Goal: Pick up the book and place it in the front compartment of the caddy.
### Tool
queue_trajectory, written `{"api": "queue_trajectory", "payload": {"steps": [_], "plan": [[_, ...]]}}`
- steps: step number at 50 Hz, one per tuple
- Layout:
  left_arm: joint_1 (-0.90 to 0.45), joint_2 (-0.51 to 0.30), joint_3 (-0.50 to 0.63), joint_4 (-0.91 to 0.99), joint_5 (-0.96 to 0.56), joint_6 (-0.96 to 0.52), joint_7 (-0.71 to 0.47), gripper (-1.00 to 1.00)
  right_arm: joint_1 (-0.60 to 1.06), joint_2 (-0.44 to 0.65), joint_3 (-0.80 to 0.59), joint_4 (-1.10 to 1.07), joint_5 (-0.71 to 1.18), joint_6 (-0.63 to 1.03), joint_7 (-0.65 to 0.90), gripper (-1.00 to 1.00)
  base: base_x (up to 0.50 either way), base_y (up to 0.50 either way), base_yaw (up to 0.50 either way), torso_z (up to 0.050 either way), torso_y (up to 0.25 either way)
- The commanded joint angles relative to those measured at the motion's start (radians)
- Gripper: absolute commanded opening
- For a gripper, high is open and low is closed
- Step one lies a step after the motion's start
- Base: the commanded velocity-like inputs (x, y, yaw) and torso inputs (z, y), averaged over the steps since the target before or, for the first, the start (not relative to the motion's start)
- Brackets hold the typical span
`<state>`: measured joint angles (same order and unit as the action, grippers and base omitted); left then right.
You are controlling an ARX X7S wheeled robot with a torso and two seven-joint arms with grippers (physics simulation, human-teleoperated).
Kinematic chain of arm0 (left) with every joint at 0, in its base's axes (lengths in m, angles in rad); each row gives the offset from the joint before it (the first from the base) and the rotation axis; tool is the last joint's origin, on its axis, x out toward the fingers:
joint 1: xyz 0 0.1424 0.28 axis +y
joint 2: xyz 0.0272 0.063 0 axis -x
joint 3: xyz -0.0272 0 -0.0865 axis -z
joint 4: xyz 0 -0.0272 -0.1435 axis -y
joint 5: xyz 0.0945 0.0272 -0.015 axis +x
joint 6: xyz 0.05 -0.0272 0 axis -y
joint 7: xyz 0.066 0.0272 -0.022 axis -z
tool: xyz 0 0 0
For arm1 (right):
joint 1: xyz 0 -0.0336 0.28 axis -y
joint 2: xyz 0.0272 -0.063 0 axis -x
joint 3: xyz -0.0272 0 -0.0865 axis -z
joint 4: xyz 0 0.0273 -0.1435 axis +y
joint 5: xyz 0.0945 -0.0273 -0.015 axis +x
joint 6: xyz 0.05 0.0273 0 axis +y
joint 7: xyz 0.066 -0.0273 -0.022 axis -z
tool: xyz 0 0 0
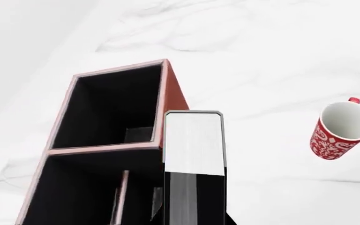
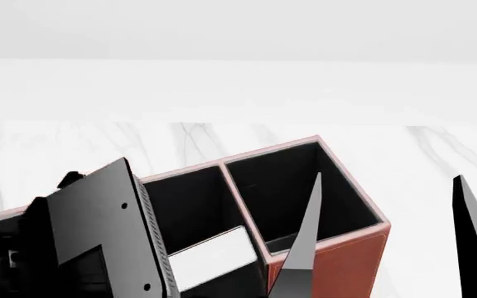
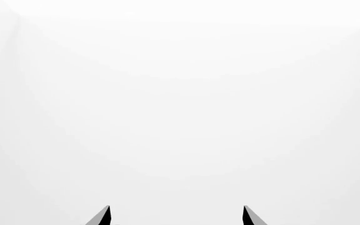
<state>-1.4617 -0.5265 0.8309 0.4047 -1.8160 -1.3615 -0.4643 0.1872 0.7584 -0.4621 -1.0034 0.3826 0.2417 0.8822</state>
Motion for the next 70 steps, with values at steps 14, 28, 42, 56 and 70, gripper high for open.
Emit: {"api": "queue_trajectory", "payload": {"steps": [14,28,42,56,70], "plan": [[-0.243,0.023,-0.023,-0.125,0.244,-0.075,0.260,-1.00,0.019,-0.005,0.012,-0.017,0.016,-0.002,-0.017,1.00,0.00,0.00,0.00,0.000,0.001],[-0.275,0.009,0.081,-0.068,0.461,-0.010,0.460,-1.00,0.021,0.014,0.011,-0.019,0.024,-0.014,-0.002,1.00,0.00,0.00,0.00,0.000,0.001],[-0.249,0.018,0.194,-0.085,0.589,0.022,0.523,-1.00,0.024,0.036,0.006,-0.020,0.032,-0.032,0.019,1.00,0.00,0.00,0.00,0.000,0.001],[-0.241,0.066,0.237,-0.226,0.635,0.073,0.612,-1.00,0.020,0.042,-0.001,-0.004,0.034,-0.052,0.024,1.00,0.00,0.00,0.00,0.001,0.001],[-0.222,0.065,0.312,-0.274,0.701,0.102,0.662,-1.00,0.013,0.048,-0.002,0.012,0.032,-0.072,0.025,1.00,0.00,0.00,0.00,0.000,0.001]]}}
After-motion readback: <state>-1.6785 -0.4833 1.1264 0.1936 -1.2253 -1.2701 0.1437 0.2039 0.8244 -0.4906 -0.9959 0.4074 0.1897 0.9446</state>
